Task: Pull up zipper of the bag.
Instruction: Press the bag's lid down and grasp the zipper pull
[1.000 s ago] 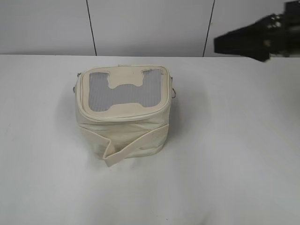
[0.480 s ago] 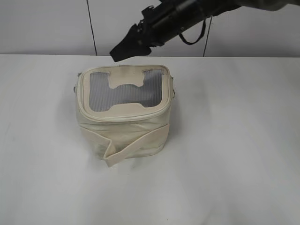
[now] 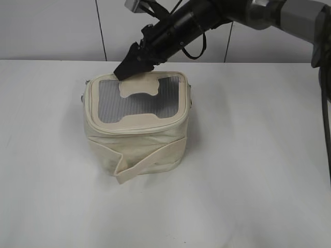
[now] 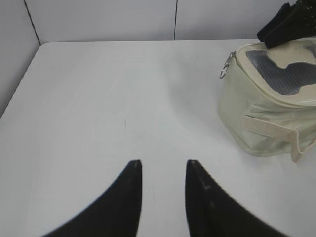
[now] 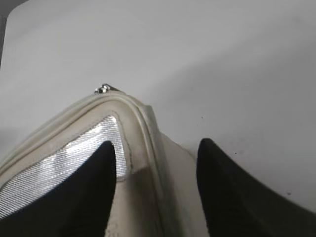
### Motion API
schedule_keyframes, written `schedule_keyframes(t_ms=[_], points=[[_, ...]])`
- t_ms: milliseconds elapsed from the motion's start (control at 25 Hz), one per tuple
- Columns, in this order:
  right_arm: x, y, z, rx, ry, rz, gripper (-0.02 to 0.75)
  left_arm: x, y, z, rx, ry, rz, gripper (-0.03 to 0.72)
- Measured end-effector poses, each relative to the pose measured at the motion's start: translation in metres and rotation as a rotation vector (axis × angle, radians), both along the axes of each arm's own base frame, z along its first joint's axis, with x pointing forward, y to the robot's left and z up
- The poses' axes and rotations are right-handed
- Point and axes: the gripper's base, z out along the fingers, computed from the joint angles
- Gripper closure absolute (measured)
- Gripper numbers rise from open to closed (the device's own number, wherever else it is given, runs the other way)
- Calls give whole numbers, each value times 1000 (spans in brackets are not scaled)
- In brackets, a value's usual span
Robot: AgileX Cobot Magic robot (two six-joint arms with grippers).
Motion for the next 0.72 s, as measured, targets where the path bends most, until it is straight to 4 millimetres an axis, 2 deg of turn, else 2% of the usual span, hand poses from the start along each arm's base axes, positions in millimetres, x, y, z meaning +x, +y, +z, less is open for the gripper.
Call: schedule_keyframes(t_ms=[120,320,400,560,720], points=[[0,0,-11,-23,24,14,390,2,0,0,0,9,0,447],[-1,0,-14,-35,37,32,654,20,-1,6,7,75,-5,447],[-1,0,-14,-36,38,34,681,34,-5,18,-9,49,-34,447],[-1,0,-13,-39,29,37,682,87,-22,31,-103,54,-176,447],[-1,0,-13,-40,34,37,683,159,-46,24,-180,134,-377,447]])
